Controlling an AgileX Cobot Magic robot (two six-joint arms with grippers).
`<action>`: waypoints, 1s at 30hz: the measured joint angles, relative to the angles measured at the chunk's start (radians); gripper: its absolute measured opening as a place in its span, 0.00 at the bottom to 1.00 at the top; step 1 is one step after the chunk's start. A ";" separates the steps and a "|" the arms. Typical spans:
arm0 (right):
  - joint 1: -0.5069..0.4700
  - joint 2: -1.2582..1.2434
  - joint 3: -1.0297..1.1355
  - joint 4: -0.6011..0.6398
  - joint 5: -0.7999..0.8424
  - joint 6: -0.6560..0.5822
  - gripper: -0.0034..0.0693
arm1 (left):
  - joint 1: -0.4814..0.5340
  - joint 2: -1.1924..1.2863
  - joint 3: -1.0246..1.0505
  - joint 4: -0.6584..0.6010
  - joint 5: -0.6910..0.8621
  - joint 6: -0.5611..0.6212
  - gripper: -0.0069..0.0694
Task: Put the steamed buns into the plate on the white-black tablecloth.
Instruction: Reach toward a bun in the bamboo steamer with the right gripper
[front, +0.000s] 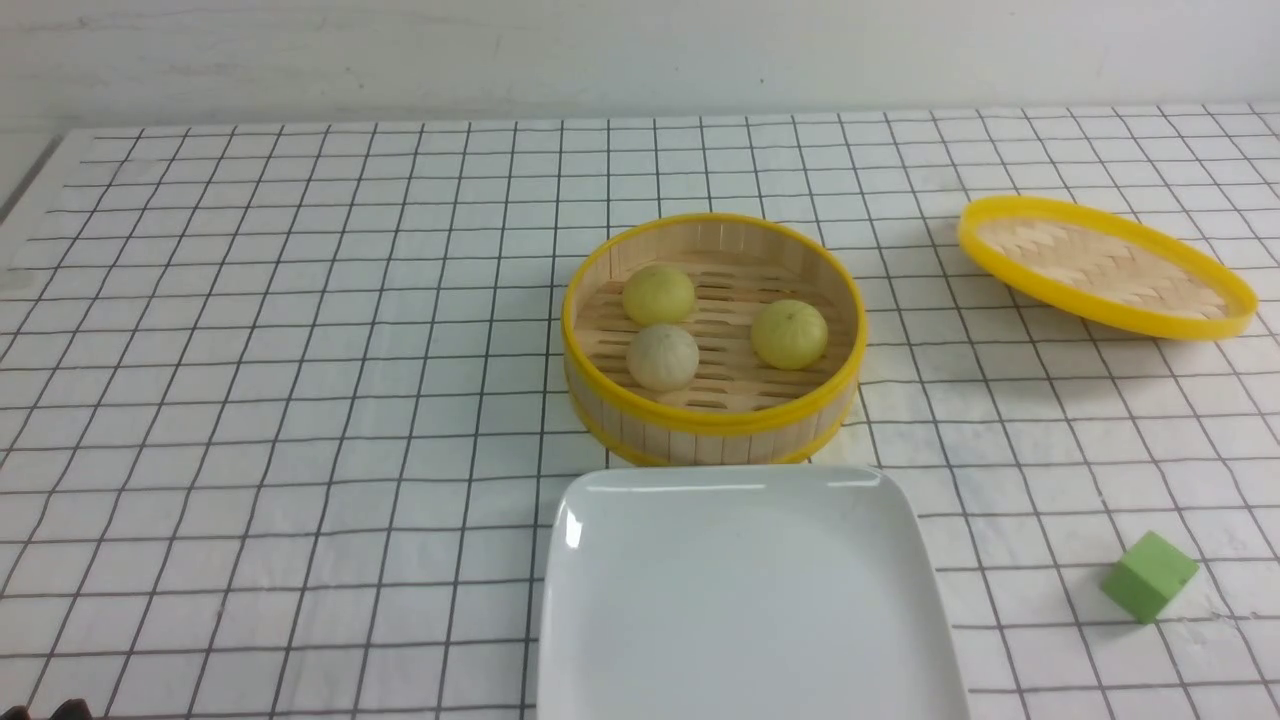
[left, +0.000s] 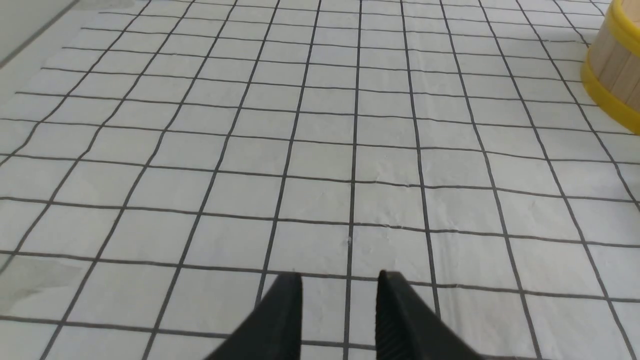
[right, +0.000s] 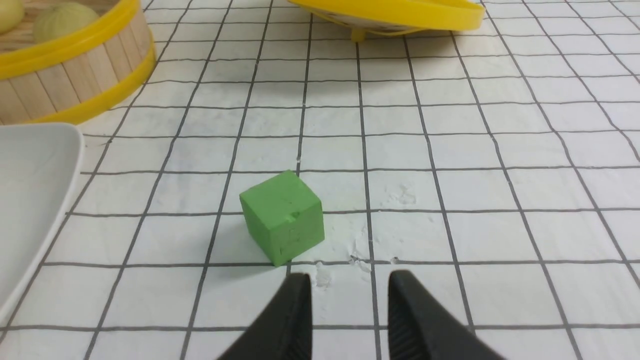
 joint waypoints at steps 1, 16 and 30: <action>0.000 0.000 0.000 0.000 0.000 0.000 0.38 | 0.000 0.000 0.000 -0.011 0.000 -0.015 0.41; -0.001 0.000 0.009 0.586 -0.051 0.312 0.38 | 0.000 0.000 0.003 -0.693 -0.066 -0.631 0.41; -0.001 0.437 -0.546 0.061 0.445 0.282 0.03 | 0.000 0.312 -0.459 -0.482 0.386 -0.208 0.09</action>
